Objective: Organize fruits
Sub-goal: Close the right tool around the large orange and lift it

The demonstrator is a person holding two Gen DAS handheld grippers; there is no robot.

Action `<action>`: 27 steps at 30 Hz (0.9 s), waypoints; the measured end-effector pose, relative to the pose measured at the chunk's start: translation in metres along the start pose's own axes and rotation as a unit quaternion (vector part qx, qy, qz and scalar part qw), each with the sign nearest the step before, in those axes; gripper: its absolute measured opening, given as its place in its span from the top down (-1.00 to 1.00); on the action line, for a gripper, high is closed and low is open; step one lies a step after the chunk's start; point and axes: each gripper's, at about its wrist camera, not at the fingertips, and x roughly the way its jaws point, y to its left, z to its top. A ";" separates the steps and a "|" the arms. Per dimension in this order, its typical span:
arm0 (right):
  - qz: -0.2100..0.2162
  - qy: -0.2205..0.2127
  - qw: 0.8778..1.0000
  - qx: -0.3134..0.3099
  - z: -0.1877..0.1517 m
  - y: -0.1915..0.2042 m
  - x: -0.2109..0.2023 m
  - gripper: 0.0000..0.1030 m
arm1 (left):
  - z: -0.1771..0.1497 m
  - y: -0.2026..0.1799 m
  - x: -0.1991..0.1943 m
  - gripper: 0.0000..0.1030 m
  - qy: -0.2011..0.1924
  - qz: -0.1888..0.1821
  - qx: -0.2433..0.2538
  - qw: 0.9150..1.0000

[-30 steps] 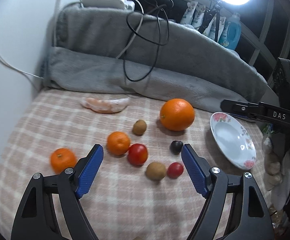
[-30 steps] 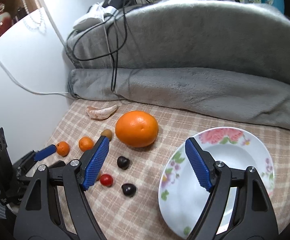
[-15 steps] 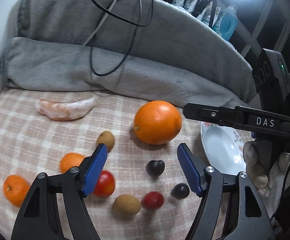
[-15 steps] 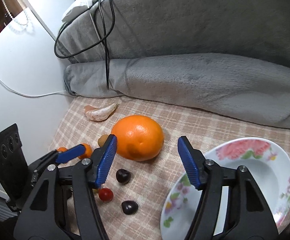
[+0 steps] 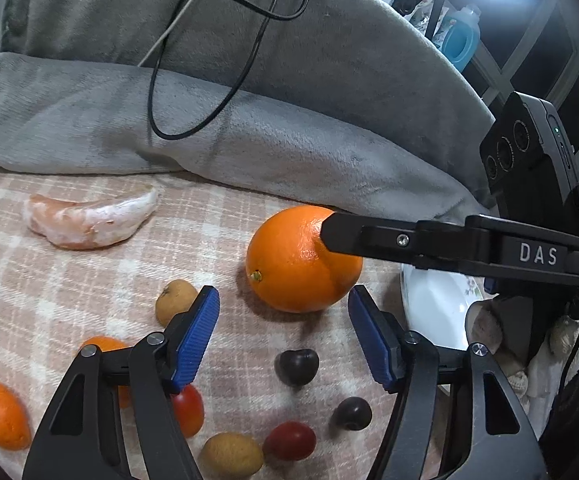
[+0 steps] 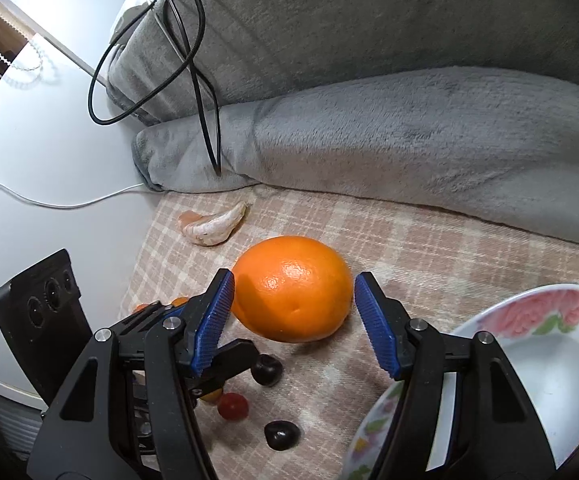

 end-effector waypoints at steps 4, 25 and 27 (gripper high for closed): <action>-0.003 0.001 1.000 -0.001 0.001 0.001 0.002 -0.29 | 0.003 0.002 0.002 -0.17 0.007 -0.006 0.000 1.000; 0.002 0.016 1.000 0.015 0.002 -0.001 0.014 -0.39 | 0.010 0.003 0.013 -0.11 0.014 -0.021 0.006 1.000; 0.002 0.015 1.000 0.014 0.002 0.000 0.013 -0.38 | 0.010 0.004 0.013 -0.11 0.015 -0.021 0.007 1.000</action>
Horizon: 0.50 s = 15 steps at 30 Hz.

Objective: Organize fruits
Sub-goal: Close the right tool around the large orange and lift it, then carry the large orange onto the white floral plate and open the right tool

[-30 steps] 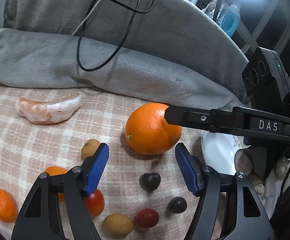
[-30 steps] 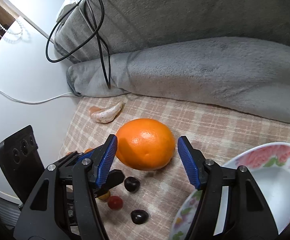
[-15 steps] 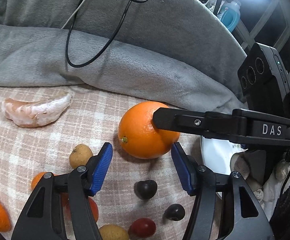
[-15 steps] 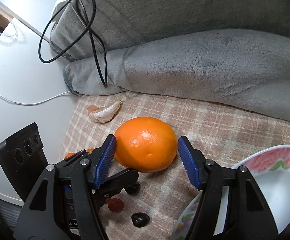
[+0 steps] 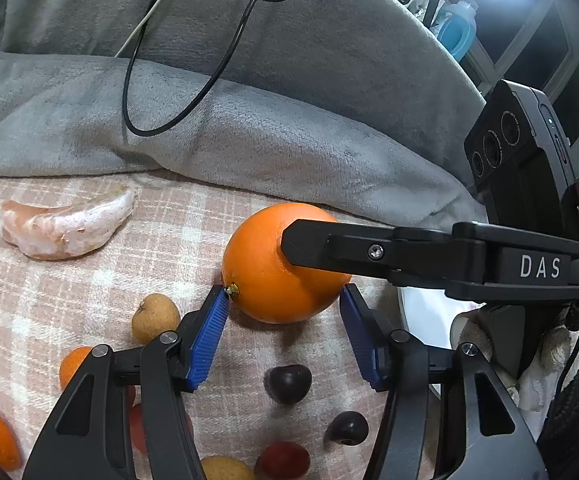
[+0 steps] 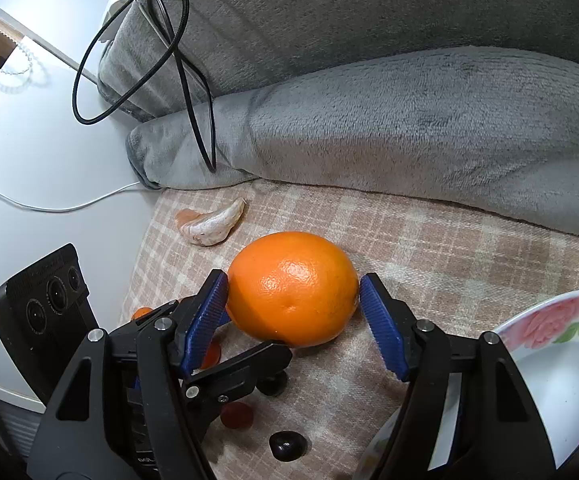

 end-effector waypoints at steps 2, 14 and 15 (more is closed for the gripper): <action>-0.001 0.000 1.000 -0.001 0.000 0.000 -0.001 -0.38 | 0.001 -0.001 0.001 -0.11 0.000 0.001 0.001 1.000; -0.004 -0.013 1.000 -0.011 -0.007 0.011 -0.021 -0.38 | -0.002 -0.018 -0.017 -0.10 -0.014 0.004 0.017 1.000; -0.005 -0.014 1.000 -0.012 -0.008 0.011 -0.023 -0.38 | -0.003 -0.020 -0.019 -0.10 -0.015 0.003 0.018 1.000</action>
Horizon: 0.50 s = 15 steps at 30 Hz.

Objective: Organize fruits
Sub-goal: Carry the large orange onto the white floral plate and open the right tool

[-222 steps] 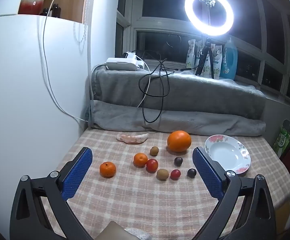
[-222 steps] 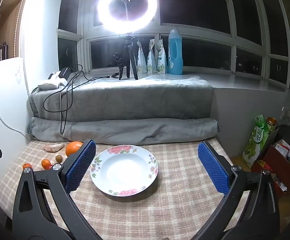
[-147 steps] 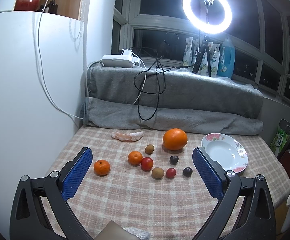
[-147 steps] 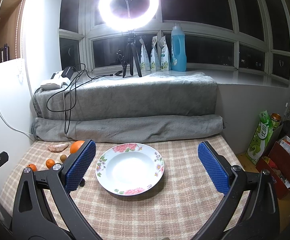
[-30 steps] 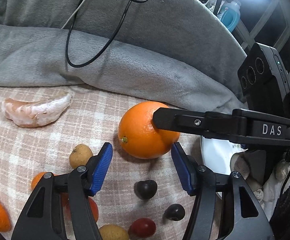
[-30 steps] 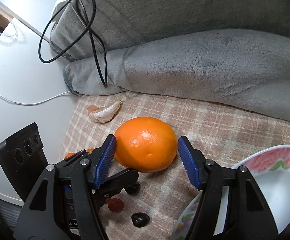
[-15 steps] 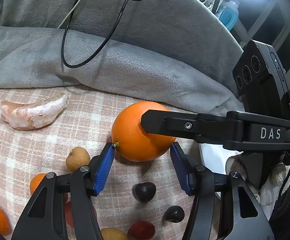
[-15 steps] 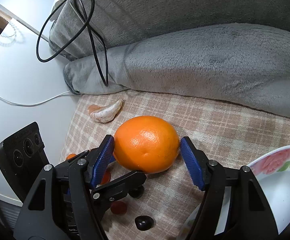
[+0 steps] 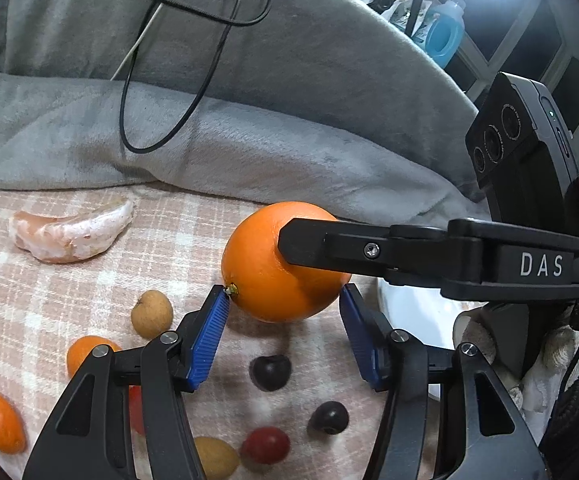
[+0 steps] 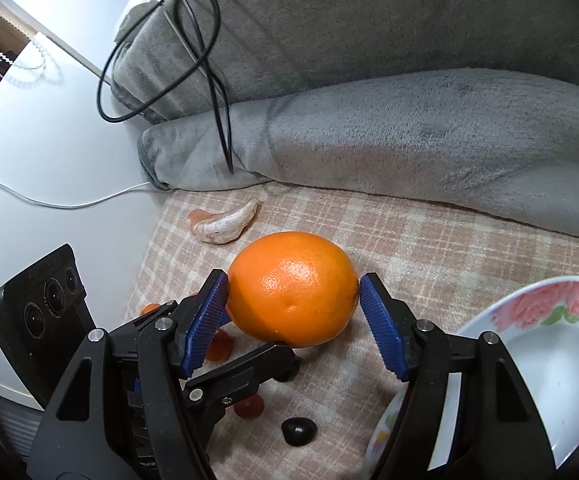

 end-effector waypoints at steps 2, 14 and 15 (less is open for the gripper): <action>-0.003 -0.003 1.000 -0.004 -0.003 0.002 -0.005 -0.38 | -0.002 -0.003 -0.003 -0.10 -0.002 -0.002 0.002 1.000; -0.013 -0.031 0.999 -0.001 -0.024 0.000 -0.052 -0.38 | -0.012 -0.043 -0.016 -0.10 -0.013 -0.014 0.032 0.999; -0.014 -0.033 0.999 0.001 -0.026 -0.001 -0.056 -0.38 | -0.013 -0.047 -0.017 -0.10 -0.013 -0.016 0.035 0.999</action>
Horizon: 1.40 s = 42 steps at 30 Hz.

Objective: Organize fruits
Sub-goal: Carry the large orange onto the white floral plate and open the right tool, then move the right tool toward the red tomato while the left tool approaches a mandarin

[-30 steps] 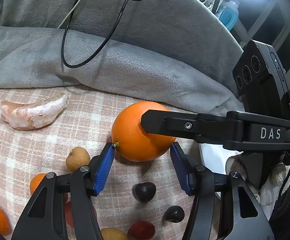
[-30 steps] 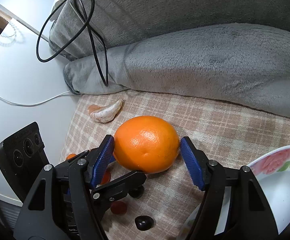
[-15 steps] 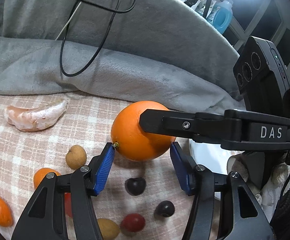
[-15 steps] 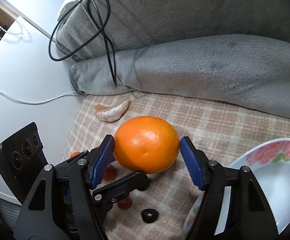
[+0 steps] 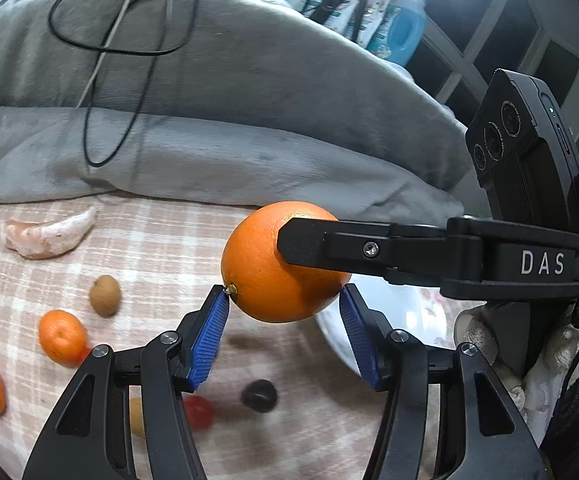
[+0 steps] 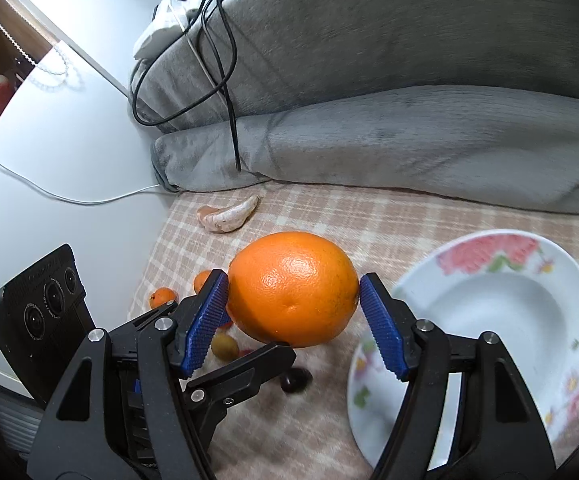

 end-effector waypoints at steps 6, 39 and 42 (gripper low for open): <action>-0.009 -0.012 1.000 0.010 -0.016 -0.012 -0.025 -0.38 | -0.007 -0.021 0.001 -0.10 0.007 -0.013 0.015 1.000; -0.122 -0.103 0.987 -0.018 -0.064 -0.030 -0.107 -0.54 | -0.046 -0.049 -0.024 -0.03 0.000 0.006 0.053 0.999; -0.127 -0.110 0.985 -0.026 -0.065 -0.023 -0.109 -0.55 | -0.049 -0.042 -0.035 -0.03 -0.009 0.019 0.050 0.999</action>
